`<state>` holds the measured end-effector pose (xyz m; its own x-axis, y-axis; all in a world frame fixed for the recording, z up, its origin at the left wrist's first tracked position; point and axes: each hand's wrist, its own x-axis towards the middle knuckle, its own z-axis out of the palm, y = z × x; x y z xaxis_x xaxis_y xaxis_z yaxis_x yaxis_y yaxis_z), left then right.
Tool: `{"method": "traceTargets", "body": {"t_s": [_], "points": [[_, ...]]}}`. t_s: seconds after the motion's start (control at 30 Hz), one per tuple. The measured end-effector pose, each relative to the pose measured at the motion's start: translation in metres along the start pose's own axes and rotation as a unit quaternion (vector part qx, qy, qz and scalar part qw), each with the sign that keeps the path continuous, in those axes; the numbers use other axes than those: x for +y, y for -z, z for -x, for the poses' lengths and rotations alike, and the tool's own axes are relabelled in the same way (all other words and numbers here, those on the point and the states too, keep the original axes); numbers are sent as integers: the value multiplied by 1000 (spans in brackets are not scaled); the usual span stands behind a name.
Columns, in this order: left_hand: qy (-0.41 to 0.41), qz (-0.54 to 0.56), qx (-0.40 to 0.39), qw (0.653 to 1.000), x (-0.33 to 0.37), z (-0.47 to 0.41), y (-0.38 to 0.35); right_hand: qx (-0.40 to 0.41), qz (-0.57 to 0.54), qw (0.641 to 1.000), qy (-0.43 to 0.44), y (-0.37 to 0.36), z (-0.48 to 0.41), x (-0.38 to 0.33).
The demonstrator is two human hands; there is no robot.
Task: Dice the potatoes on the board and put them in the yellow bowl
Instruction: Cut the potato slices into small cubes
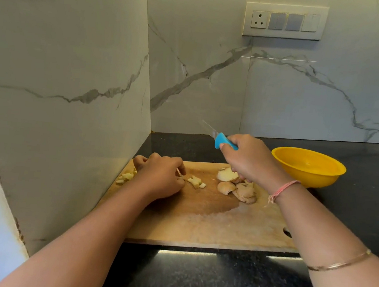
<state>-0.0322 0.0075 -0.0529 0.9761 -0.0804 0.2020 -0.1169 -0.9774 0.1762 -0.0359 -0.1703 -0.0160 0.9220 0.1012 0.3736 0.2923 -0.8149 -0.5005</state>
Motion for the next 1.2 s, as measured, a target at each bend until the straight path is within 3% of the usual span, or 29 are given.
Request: {"method": "traceTargets", "body": {"t_s": [0.2, 0.53, 0.83, 0.97, 1.07, 1.2], "points": [[29, -16, 25, 999, -3, -2, 2, 48, -3, 999, 14, -12, -1, 19], [60, 73, 36, 995, -9, -2, 4, 67, -25, 997, 26, -15, -1, 26], [80, 60, 128, 987, -7, -1, 5, 70, -45, 996, 25, -14, -1, 28], [-7, 85, 59, 995, 4, 3, 4, 69, -47, 996, 26, -14, -1, 29], [-86, 37, -30, 995, 21, 4, -1, 64, -46, 997, 25, -15, -1, 29], [-91, 32, -38, 995, 28, -1, -2, 61, -42, 997, 18, -15, 0, 30]]}}
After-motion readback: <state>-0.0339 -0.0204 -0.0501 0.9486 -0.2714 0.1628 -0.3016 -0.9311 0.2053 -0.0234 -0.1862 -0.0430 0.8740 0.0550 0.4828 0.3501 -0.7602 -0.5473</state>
